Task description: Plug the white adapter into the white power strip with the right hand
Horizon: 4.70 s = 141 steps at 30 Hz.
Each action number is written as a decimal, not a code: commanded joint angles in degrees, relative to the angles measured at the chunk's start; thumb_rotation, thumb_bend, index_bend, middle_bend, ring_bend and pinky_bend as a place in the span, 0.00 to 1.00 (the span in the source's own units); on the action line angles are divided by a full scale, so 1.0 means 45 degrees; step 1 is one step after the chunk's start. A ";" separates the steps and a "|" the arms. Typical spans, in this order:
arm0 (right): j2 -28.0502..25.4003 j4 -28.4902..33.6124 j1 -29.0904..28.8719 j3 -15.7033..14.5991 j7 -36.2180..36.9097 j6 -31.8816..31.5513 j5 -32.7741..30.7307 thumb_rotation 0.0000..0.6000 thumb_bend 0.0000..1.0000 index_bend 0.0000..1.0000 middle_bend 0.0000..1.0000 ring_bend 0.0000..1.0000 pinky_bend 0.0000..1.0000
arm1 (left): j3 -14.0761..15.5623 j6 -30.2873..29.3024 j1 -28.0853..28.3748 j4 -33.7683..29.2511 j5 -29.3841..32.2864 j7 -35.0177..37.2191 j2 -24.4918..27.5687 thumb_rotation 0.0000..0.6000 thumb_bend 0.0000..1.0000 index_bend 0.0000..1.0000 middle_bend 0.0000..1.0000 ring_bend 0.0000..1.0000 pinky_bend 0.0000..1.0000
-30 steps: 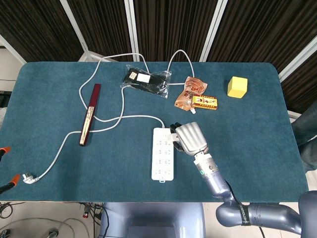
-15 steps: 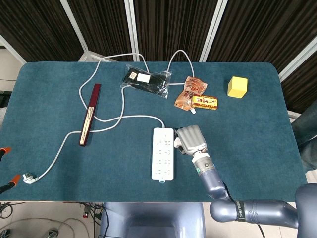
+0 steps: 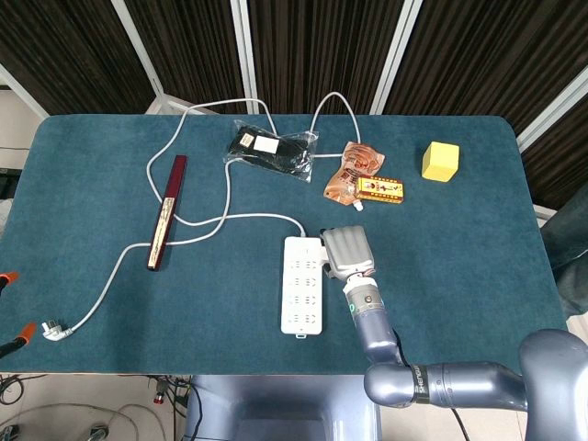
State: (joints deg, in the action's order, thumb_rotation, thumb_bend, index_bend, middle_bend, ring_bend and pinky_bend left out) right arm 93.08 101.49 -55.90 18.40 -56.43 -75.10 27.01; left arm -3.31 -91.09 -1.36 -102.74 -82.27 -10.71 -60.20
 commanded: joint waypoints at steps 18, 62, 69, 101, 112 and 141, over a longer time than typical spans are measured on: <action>0.1204 -0.0974 -0.0714 0.0154 -0.0232 -0.0097 -0.0335 1.00 0.64 0.78 0.77 0.94 0.98 | -0.0002 0.0025 0.0013 0.0017 0.0004 0.0092 0.0027 1.00 0.19 0.23 0.00 0.00 0.12; 0.1373 -0.1747 -0.0848 -0.0129 -0.0247 0.0428 -0.0070 1.00 0.64 0.79 0.77 0.94 0.98 | -0.0016 0.0005 0.0013 0.0014 0.0042 0.0049 0.0008 1.00 0.19 0.23 0.00 0.00 0.12; 0.1457 -0.1804 -0.0889 -0.0083 -0.0290 0.0384 -0.0246 1.00 0.64 0.79 0.77 0.94 0.98 | -0.0012 0.0018 0.0016 0.0009 0.0047 0.0056 0.0017 1.00 0.19 0.23 0.00 0.00 0.12; 0.1666 -0.2193 -0.0840 -0.0354 -0.0211 0.0562 -0.0181 1.00 0.64 0.79 0.77 0.94 0.98 | -0.0051 0.0020 0.0016 0.0013 0.0128 0.0101 0.0043 1.00 0.19 0.23 0.00 0.00 0.12; 0.1756 -0.2279 -0.0827 -0.0325 -0.0188 0.0564 -0.0147 1.00 0.64 0.79 0.77 0.94 0.98 | -0.0047 0.0024 0.0021 0.0015 0.0126 0.0075 0.0033 1.00 0.19 0.23 0.00 0.00 0.12; 0.1957 -0.2641 -0.0928 -0.0283 -0.0415 0.0790 -0.0330 1.00 0.64 0.81 0.78 0.94 0.98 | -0.0062 0.0043 0.0036 0.0020 0.0172 0.0037 0.0015 1.00 0.19 0.23 0.00 0.00 0.12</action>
State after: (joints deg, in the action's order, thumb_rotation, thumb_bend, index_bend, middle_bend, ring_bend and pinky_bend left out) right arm 101.84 89.67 -60.04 17.09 -58.24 -71.56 25.58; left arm -3.59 -90.90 -1.19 -102.66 -81.50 -10.55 -60.14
